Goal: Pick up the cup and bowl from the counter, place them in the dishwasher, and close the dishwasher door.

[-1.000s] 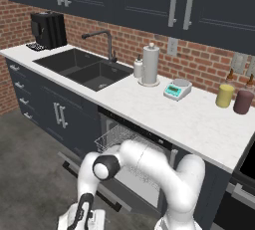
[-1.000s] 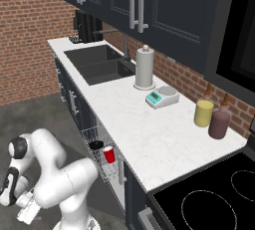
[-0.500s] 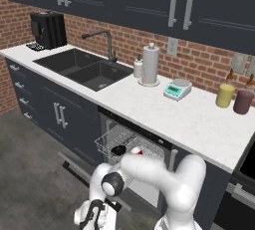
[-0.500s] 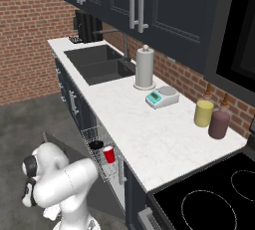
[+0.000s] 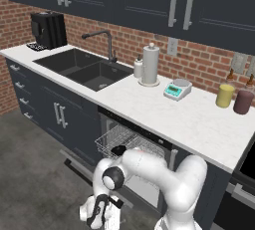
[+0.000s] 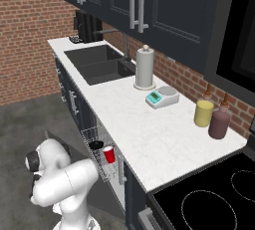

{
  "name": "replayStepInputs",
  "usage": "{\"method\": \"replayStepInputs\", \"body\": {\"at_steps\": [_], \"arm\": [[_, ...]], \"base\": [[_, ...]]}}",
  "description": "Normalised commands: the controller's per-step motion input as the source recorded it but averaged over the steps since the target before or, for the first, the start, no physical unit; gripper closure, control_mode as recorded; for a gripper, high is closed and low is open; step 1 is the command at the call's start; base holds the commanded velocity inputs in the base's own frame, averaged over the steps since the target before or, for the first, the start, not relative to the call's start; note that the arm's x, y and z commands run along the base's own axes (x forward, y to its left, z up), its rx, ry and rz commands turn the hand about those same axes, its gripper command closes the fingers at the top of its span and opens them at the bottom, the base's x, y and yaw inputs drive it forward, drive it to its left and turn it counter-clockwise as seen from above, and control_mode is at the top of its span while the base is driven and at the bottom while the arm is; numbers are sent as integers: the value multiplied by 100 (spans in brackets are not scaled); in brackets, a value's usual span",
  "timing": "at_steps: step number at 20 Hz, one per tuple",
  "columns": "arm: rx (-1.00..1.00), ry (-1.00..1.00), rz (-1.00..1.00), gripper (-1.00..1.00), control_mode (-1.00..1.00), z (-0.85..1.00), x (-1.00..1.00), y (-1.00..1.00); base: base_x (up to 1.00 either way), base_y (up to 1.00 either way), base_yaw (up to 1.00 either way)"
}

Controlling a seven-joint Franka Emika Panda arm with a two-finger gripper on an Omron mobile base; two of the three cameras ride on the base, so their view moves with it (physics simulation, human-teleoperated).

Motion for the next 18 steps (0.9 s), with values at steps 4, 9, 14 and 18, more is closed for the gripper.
{"method": "replayStepInputs", "body": {"at_steps": [4, 9, 14, 18], "arm": [[-5, -39, 5, -100, -100, 62, 99, -87], [-10, -36, 2, -100, -100, 76, 100, -86], [-13, -23, 0, -100, -100, 40, 100, -83], [-13, -5, 0, -100, -100, -9, 100, -84]], "base": [[0, 0, 0], [0, 0, 0], [0, 0, 0], [0, 0, 0]]}}
